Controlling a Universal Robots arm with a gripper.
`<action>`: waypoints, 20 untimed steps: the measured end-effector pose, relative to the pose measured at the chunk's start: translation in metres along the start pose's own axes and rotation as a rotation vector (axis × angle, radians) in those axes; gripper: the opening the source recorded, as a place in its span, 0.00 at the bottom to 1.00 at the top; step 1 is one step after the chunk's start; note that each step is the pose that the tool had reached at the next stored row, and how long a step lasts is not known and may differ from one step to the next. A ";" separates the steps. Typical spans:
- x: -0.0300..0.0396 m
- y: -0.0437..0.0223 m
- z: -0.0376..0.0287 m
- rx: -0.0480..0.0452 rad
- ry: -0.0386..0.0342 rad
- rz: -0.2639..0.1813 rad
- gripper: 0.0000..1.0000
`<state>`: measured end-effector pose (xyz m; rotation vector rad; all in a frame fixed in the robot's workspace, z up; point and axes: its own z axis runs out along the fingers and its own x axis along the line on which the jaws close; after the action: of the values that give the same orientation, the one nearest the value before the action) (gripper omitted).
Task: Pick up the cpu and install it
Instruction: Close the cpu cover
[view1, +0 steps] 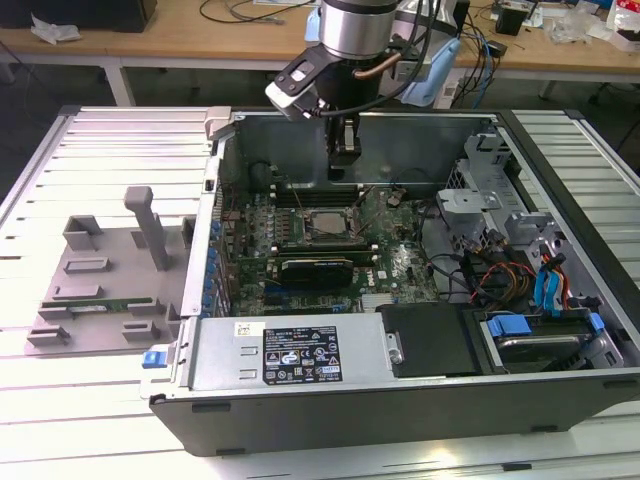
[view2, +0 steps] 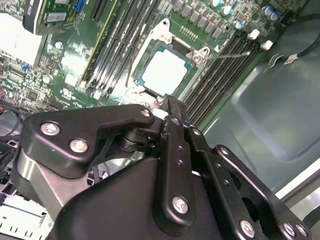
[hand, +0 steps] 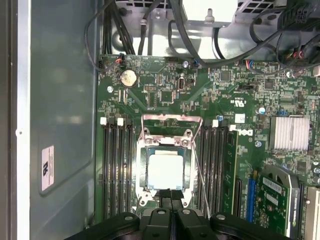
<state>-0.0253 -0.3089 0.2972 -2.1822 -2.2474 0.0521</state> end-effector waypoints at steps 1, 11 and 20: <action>-0.0001 0.0026 0.0000 0.0001 0.0000 0.000 0.11; -0.0007 0.0235 -0.0006 0.0005 0.0001 0.000 0.11; -0.0007 0.0524 0.0002 0.0042 0.0005 0.000 0.11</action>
<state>0.0271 -0.3081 0.2954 -2.1799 -2.2449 0.0563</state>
